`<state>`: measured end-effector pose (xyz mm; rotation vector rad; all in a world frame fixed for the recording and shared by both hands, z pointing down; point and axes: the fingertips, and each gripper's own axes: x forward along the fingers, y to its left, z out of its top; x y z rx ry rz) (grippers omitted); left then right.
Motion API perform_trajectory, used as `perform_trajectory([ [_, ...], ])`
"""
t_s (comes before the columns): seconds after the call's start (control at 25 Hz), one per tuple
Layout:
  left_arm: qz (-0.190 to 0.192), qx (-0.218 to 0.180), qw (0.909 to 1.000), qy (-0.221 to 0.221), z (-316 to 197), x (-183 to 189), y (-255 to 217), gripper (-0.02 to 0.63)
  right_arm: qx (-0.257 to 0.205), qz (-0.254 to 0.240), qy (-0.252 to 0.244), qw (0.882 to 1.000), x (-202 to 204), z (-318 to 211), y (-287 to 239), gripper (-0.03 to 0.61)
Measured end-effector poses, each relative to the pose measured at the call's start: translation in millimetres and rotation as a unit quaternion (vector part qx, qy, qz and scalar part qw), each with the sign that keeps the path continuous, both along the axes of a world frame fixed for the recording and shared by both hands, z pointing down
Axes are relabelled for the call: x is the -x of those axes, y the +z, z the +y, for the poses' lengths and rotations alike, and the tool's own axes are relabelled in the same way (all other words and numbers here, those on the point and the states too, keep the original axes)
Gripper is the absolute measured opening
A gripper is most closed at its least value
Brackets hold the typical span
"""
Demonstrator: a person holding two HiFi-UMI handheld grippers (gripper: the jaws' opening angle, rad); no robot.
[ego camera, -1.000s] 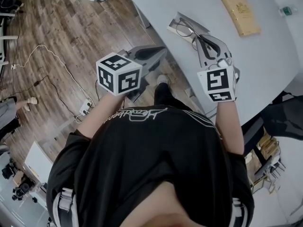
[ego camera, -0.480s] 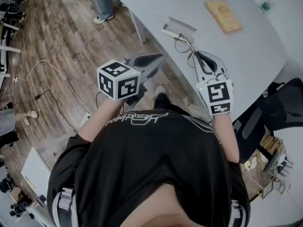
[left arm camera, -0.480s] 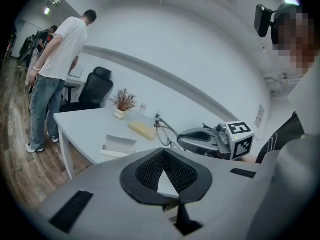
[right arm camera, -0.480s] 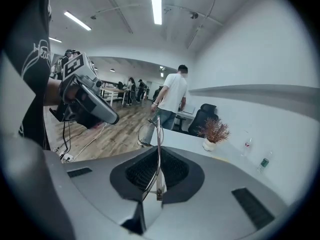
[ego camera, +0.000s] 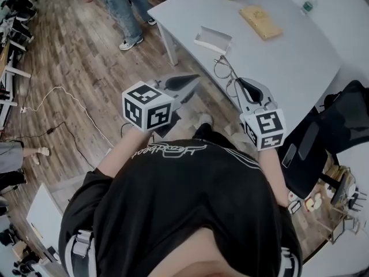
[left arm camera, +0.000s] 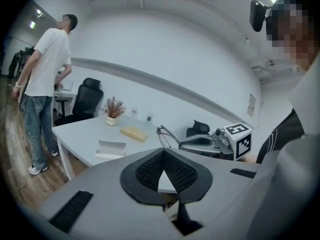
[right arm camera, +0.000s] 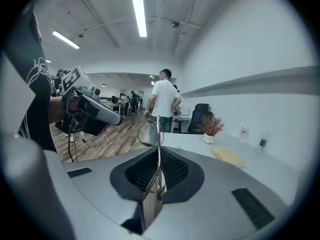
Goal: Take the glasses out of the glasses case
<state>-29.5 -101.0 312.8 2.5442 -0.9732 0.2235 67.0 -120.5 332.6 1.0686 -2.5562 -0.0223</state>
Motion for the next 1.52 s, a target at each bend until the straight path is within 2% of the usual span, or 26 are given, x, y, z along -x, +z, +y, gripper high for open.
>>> perform_trajectory([
  [0.48, -0.006, -0.018, 0.9997, -0.018, 16.0, -1.9, -15.5, 0.008, 0.009, -0.037, -0.016, 0.999, -1.0, 15.7, -17.2, 0.021],
  [1.52, -0.003, -0.008, 0.9999, 0.009, 44.9, 5.0, 0.8, 0.008, 0.015, -0.015, 0.002, 1.0, 6.7, 53.2, -5.4, 0.02],
])
